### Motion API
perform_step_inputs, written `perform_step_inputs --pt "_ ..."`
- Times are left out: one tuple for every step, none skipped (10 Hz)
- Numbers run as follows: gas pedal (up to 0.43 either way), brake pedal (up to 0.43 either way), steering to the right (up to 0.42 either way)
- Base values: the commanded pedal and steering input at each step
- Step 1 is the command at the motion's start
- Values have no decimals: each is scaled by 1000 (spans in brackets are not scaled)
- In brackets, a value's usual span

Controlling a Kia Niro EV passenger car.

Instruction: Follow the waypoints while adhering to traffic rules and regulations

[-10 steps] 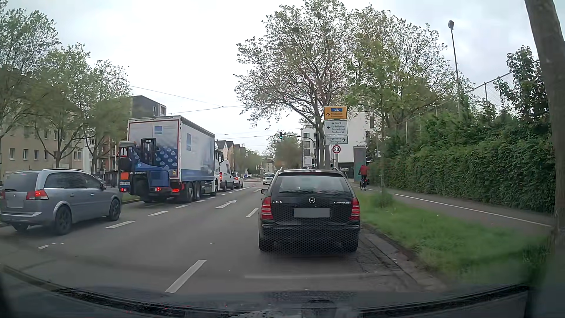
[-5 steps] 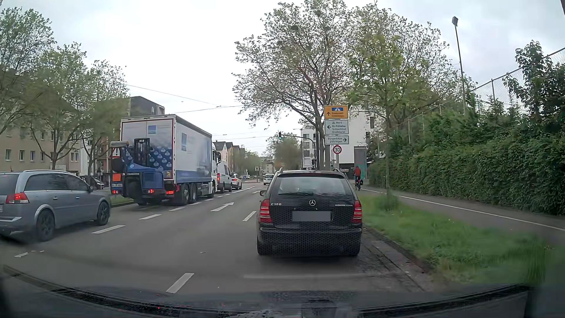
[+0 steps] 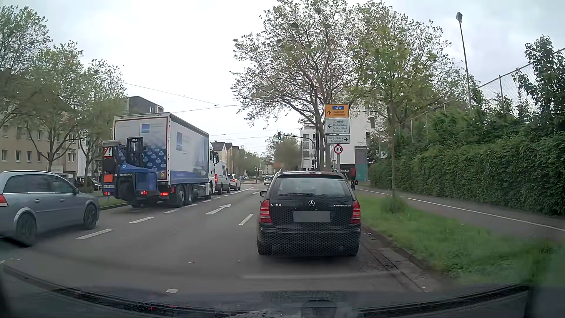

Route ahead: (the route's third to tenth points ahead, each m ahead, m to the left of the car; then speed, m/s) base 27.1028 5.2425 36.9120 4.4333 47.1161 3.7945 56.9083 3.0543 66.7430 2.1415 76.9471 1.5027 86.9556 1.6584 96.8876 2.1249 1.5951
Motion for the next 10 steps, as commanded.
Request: perform_step_inputs --pt "189 0 3" --pt "189 0 3" --pt "189 0 3" --pt "189 0 3" --pt "189 0 3" --pt "189 0 3" --pt "189 0 3" --pt "189 0 3" --pt "189 0 3" --pt "189 0 3"
